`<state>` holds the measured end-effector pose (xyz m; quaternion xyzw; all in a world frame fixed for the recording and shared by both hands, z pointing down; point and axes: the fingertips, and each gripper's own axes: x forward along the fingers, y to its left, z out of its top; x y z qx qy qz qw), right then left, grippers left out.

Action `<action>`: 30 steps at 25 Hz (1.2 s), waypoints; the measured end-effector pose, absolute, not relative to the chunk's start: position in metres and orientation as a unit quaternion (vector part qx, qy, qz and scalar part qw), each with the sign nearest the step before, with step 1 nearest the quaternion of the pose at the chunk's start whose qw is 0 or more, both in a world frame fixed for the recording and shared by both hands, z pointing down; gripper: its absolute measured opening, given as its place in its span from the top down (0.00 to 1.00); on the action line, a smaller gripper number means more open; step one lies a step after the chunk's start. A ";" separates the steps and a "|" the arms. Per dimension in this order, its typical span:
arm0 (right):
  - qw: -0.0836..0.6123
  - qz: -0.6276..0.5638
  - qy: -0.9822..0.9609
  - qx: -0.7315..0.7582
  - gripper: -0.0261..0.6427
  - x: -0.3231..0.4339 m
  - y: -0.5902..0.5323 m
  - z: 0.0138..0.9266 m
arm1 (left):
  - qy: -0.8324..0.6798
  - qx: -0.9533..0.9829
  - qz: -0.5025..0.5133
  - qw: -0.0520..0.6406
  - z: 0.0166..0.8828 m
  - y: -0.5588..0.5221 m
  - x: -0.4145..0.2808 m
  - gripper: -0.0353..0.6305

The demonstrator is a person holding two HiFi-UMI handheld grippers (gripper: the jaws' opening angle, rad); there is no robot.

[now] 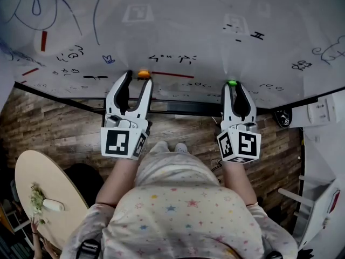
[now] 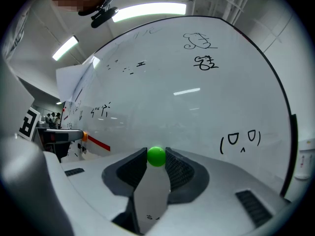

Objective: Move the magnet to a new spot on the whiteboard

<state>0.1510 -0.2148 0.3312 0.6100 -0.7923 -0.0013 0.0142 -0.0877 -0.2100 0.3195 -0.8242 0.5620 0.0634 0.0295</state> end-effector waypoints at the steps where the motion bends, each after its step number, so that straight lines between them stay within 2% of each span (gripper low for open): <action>1: 0.014 -0.001 -0.792 0.610 0.79 0.151 -0.215 0.331 | 0.561 -0.825 0.064 0.030 0.319 -0.210 -0.088 0.67; 30: 0.034 -0.011 -0.782 0.622 0.78 0.149 -0.215 0.332 | 0.547 -0.834 0.064 0.024 0.319 -0.209 -0.087 0.67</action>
